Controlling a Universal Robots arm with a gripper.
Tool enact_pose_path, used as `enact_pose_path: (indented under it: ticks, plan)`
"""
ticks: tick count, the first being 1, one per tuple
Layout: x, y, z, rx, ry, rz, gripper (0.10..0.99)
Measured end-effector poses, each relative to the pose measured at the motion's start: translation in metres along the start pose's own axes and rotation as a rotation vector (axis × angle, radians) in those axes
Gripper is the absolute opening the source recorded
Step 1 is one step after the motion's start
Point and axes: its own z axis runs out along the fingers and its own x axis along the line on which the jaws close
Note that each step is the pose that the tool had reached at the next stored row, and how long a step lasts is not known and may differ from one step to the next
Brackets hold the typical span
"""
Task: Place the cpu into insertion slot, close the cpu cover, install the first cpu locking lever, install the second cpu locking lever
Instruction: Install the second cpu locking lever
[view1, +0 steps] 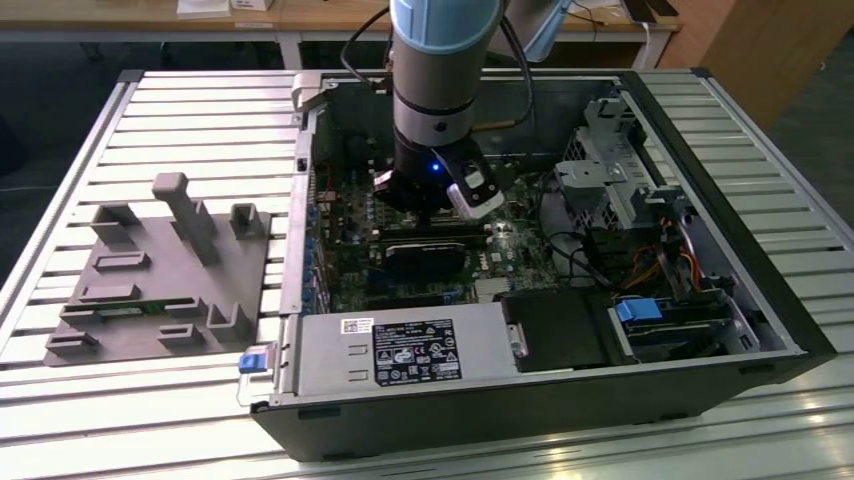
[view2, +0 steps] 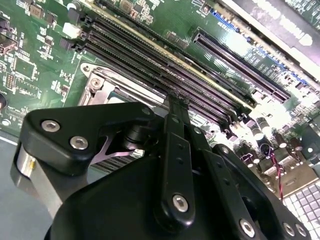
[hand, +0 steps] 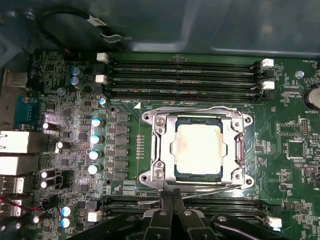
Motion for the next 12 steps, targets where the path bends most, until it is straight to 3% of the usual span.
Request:
enact_pose_path:
  ticks: [7, 10, 12]
  plan:
    - [0.0013, -0.0085, -0.0012, -0.05, -0.0006, 0.001, 0.106]
    - [0.0043, -0.0115, -0.0016, -0.075, -0.0012, 0.001, 0.106]
    - [0.0072, -0.0133, -0.0018, -0.086, -0.0014, 0.001, 0.106]
